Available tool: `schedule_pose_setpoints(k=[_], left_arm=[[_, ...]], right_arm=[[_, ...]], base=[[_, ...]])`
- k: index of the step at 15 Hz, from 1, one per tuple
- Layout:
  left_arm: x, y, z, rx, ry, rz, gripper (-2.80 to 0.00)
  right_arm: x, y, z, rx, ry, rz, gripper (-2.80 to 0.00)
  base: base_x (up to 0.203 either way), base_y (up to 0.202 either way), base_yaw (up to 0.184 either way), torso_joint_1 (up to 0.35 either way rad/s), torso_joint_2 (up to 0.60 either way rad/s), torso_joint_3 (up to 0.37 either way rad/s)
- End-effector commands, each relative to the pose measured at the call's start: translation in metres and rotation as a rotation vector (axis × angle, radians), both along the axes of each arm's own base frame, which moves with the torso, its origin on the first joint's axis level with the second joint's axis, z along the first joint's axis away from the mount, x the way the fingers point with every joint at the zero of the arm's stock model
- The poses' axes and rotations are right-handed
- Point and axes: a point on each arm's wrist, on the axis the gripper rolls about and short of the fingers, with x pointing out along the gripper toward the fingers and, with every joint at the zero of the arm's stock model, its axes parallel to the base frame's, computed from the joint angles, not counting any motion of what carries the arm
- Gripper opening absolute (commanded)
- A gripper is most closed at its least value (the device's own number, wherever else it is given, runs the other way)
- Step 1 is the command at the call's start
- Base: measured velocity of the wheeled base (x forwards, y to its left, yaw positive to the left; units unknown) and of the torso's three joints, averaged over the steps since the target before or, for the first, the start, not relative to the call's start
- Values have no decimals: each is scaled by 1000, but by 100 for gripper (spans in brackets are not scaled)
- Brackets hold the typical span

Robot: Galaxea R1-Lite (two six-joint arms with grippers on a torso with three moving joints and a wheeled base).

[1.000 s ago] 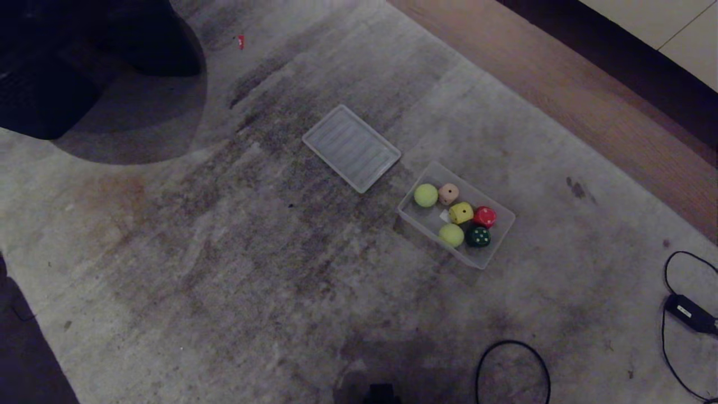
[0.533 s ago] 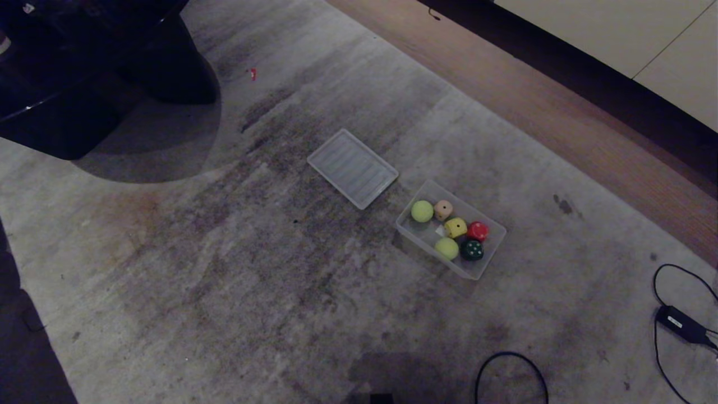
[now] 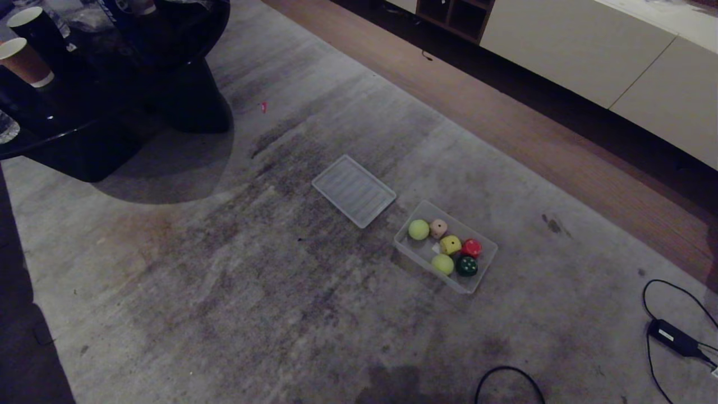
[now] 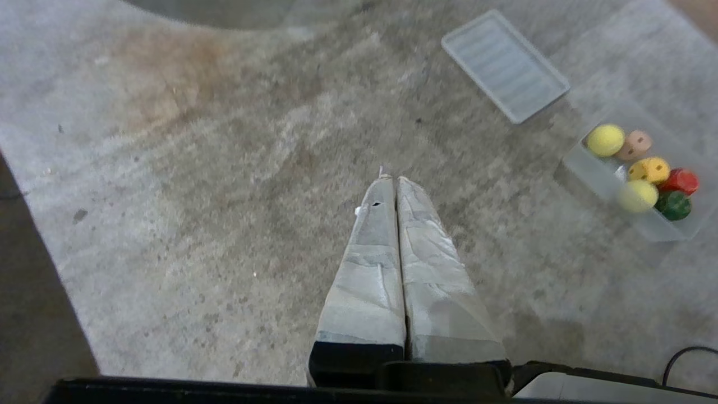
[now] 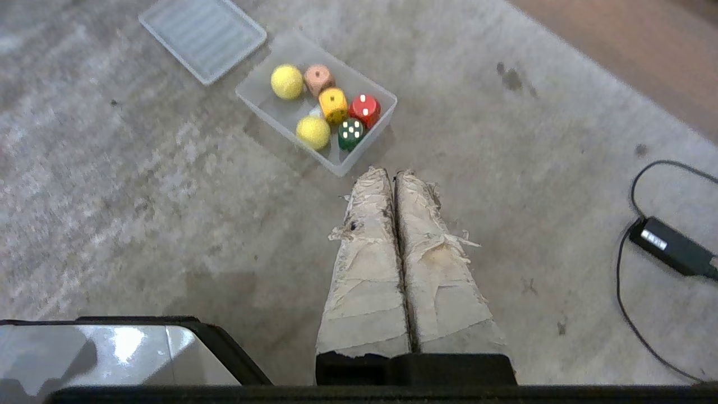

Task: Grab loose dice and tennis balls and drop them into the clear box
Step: Close the lid

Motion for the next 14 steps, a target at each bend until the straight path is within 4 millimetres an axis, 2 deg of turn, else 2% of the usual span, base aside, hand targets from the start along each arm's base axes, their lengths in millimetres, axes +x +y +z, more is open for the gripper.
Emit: schedule_pose_setpoints(k=[1,14], left_arm=[[0,0,0,0,2,1,-280],[0,0,0,0,3,1,-280]], right_arm=[[1,0,-3,0,10,-1,-280],[1,0,-3,0,10,-1,-280]], base=[[0,0,0,-1,2,199],[0,0,0,4,1,204]])
